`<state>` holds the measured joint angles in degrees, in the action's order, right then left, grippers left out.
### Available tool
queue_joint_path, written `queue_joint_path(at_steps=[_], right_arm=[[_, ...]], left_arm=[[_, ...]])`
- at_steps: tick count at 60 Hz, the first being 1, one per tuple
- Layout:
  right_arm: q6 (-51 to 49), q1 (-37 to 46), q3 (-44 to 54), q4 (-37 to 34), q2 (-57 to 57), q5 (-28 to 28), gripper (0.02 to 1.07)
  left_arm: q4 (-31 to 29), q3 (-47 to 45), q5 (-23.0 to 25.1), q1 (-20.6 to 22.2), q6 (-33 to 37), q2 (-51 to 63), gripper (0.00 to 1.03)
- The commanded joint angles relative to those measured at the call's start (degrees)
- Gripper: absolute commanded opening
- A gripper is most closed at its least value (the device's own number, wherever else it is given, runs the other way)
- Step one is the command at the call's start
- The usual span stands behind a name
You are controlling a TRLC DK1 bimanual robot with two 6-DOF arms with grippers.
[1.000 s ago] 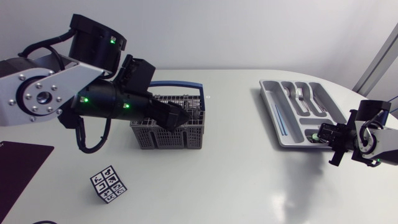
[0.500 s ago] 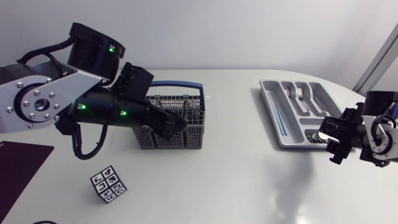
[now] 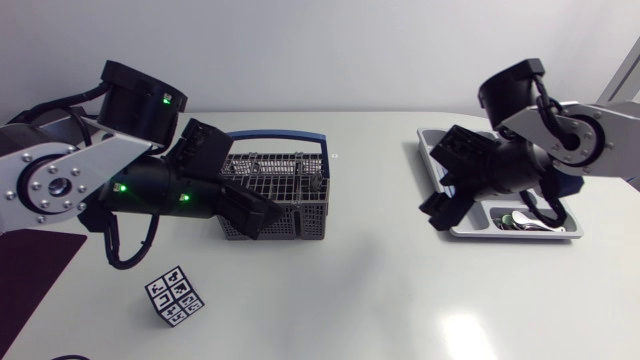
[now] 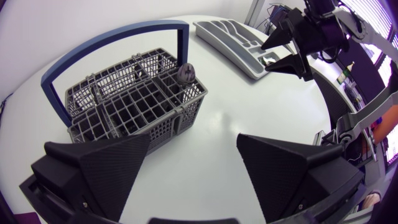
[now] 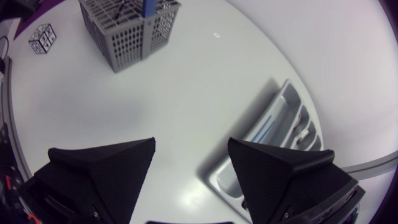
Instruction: Transfer all utensils from the basket to the drawer tray.
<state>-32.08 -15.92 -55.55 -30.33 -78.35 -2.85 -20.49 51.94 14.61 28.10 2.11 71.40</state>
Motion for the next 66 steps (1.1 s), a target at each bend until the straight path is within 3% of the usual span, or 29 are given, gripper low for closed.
queue_joint_path(at_steps=[1, 15, 22, 44, 52, 60, 66], right_arm=[[8.78, -3.41, -3.86, -1.93, -3.83, -2.51, 0.87], [18.89, -6.75, -13.01, -2.81, -12.18, -13.67, 0.86], [21.70, -8.16, -16.87, -2.54, -16.14, -17.63, 0.81], [27.68, -12.38, -22.94, 2.47, -23.61, -19.38, 0.61], [28.74, -12.29, -24.78, 2.55, -25.63, -19.74, 0.60], [29.26, -12.29, -25.49, 4.05, -27.12, -19.74, 0.46], [29.61, -12.47, -26.10, 4.31, -28.18, -19.74, 0.41]], left_arm=[[0.72, -2.20, -0.11, -0.68, 1.93, -0.73, 0.98], [1.33, -3.78, -0.02, -2.26, 3.52, -0.91, 0.98], [1.95, -4.75, 0.07, -3.05, 4.13, -1.35, 0.98], [4.85, -6.50, 0.42, -3.75, 5.27, -1.70, 0.98], [6.34, -6.94, 0.51, -4.10, 5.27, -1.52, 0.98], [6.96, -6.94, 0.51, -4.10, 5.27, -1.35, 0.98], [7.31, -7.12, 0.68, -4.10, 5.27, -1.26, 0.98]])
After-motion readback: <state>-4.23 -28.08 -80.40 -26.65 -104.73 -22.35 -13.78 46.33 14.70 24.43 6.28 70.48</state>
